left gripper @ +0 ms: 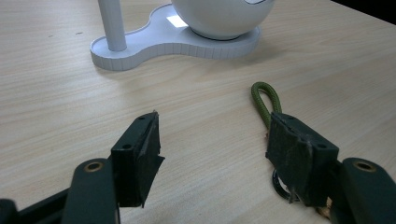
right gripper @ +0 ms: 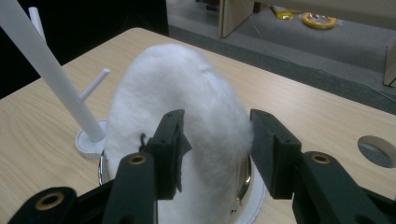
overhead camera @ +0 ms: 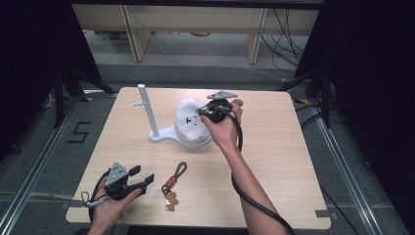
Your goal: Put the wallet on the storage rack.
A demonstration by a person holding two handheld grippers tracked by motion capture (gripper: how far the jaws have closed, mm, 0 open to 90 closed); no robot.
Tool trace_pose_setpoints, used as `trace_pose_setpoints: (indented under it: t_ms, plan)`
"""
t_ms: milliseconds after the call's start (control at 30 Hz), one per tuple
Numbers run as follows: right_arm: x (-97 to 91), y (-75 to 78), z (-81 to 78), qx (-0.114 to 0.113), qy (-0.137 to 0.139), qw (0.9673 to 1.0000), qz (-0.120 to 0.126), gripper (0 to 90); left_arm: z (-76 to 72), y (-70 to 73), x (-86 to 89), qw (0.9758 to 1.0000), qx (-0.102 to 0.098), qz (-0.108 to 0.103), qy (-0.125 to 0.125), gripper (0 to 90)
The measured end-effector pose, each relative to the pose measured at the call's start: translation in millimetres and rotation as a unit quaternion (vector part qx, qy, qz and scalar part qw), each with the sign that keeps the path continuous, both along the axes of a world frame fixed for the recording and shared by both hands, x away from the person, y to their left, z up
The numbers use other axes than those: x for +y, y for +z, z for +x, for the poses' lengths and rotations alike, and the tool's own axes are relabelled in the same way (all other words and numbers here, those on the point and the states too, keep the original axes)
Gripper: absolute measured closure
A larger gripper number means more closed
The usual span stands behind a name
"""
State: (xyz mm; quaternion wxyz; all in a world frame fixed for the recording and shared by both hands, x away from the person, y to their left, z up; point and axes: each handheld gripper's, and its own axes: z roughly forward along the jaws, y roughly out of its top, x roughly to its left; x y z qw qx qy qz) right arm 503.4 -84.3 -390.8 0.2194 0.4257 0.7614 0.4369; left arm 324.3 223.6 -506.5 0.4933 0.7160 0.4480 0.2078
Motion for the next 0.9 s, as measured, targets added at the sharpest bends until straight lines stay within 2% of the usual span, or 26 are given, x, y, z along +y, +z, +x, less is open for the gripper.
trace_pose_setpoints:
  t_ms: [67,100,233,267,367,500,533,600,700,733,900]
  plan:
    - [-2.0,3.2,-2.1,0.003,-0.003,1.0,0.004,55.7,-0.1,0.7,-0.5,1.0,0.0,0.0,0.001,34.1]
    - [-3.7,3.5,-2.0,-0.005,-0.005,1.0,-0.001,55.4,-0.1,0.8,-0.7,1.0,0.0,0.0,0.0,34.1]
    - [-8.1,5.3,-4.0,0.012,-0.004,0.9999,0.005,53.7,-0.5,0.6,-1.5,1.0,0.002,0.006,0.001,34.1]
    - [-12.3,5.8,-5.0,0.016,-0.003,0.9998,-0.007,53.1,-0.5,0.4,-1.6,1.0,0.002,0.005,0.001,34.1]
    - [-15.1,5.2,-7.2,0.023,-0.002,0.9997,-0.004,53.1,0.3,0.0,-1.4,1.0,0.001,0.002,0.0,34.1]
    - [-20.6,3.8,-11.9,0.02,-0.002,0.9998,0.006,52.7,-0.1,0.6,-1.0,1.0,0.003,0.006,0.002,34.0]
    - [-27.8,5.3,-15.4,0.031,0.004,0.9995,0.001,52.3,-0.3,0.7,-1.0,1.0,0.004,0.007,0.003,34.0]
    - [-29.9,5.2,-17.0,0.035,0.001,0.9994,0.003,51.8,-0.2,0.5,-1.4,1.0,0.003,0.006,0.005,34.0]
    - [-40.4,3.1,-22.9,0.037,-0.003,0.9993,0.006,50.9,0.2,0.9,-2.0,1.0,0.003,0.007,0.006,33.9]
    - [-44.9,0.4,-25.9,0.036,-0.003,0.9992,0.014,50.6,0.4,1.1,-2.1,0.9999,0.003,0.007,0.007,33.8]
    - [-55.1,-6.3,-34.0,0.036,-0.006,0.9992,0.013,51.0,2.7,0.7,-2.2,1.0,0.0,0.005,0.006,33.5]
